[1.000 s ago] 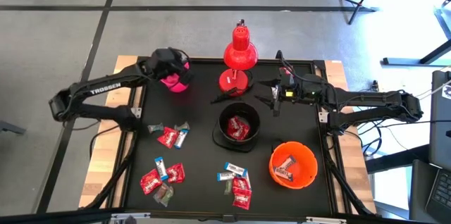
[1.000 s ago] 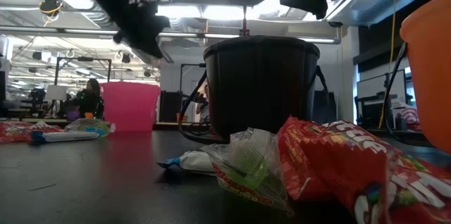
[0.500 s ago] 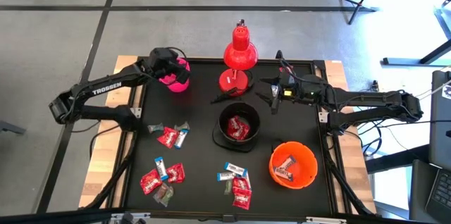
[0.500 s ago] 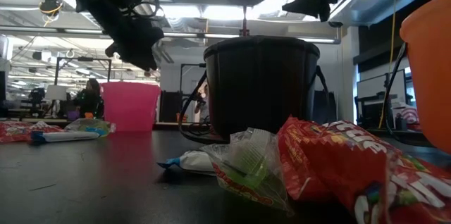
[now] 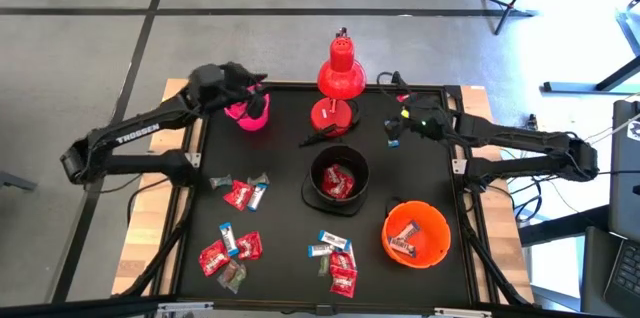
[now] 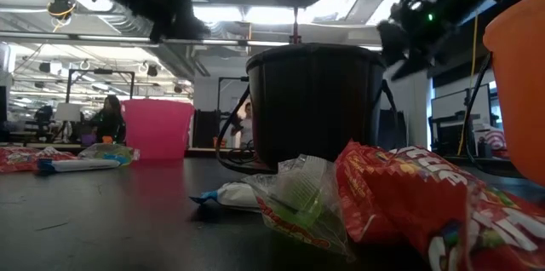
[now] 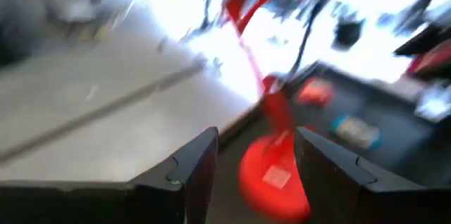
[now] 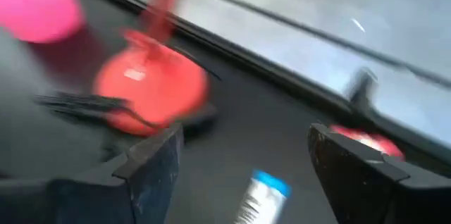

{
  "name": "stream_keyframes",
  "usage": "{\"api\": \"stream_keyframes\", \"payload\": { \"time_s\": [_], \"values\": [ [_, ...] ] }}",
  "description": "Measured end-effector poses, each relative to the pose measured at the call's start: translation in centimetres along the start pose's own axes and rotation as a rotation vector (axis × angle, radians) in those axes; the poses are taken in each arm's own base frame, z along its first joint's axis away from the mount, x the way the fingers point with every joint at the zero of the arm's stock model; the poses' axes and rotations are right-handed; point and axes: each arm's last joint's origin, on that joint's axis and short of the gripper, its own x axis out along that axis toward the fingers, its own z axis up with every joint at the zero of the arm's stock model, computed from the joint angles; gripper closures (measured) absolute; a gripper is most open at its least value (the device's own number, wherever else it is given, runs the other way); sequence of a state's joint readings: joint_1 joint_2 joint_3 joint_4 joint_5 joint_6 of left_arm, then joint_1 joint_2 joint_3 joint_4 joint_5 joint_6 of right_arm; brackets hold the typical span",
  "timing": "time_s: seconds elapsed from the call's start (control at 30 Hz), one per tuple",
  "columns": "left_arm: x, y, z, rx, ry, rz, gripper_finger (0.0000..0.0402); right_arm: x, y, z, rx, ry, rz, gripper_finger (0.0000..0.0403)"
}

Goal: Organize candy in baskets
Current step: Put the white chocolate into the orange bucket

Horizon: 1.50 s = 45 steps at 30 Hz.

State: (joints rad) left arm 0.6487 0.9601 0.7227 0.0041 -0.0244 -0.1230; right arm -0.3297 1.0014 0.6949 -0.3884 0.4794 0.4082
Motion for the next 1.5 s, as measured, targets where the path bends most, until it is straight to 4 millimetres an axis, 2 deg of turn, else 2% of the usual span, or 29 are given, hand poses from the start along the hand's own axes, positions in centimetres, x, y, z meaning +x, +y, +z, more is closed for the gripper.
{"api": "stream_keyframes", "payload": {
  "time_s": [0.1, 0.23, 0.43, 0.67, 0.87, 1.07, 1.23, 1.5],
  "values": [
    [-1.0, -1.1, 1.2, 0.008, -0.107, -0.102, 0.0224, 1.0, -1.7, -0.5, 0.051, 0.094, -0.111, 0.0103],
    [-1.4, -2.5, 1.6, 0.022, -0.154, -0.228, 0.0224, 2.9, -2.7, -0.8, 0.076, 0.167, -0.173, 0.0103],
    [-1.4, -4.6, 1.4, 0.037, -0.159, -0.336, 0.0224, 6.6, -2.5, -1.8, 0.077, 0.251, -0.198, 0.0103],
    [-2.3, -6.9, 1.6, 0.118, -0.222, -0.479, 0.0224, 10.7, -1.9, -4.1, 0.07, 0.413, -0.147, 0.0103],
    [-2.6, -7.7, 1.4, 0.145, -0.223, -0.502, 0.0224, 12.7, -1.7, -5.8, 0.078, 0.49, -0.161, 0.0103],
    [-2.6, -7.8, 1.3, 0.149, -0.222, -0.494, 0.0224, 13.1, -1.6, -6.3, 0.071, 0.52, -0.161, 0.0105],
    [-2.5, -7.8, 1.2, 0.149, -0.206, -0.474, 0.0224, 13.0, -1.5, -6.3, 0.078, 0.535, -0.135, 0.0154],
    [-2.5, -7.8, 1.1, 0.147, -0.199, -0.473, 0.0224, 12.9, -1.5, -6.3, 0.07, 0.54, -0.108, 0.0296]
  ]
}}
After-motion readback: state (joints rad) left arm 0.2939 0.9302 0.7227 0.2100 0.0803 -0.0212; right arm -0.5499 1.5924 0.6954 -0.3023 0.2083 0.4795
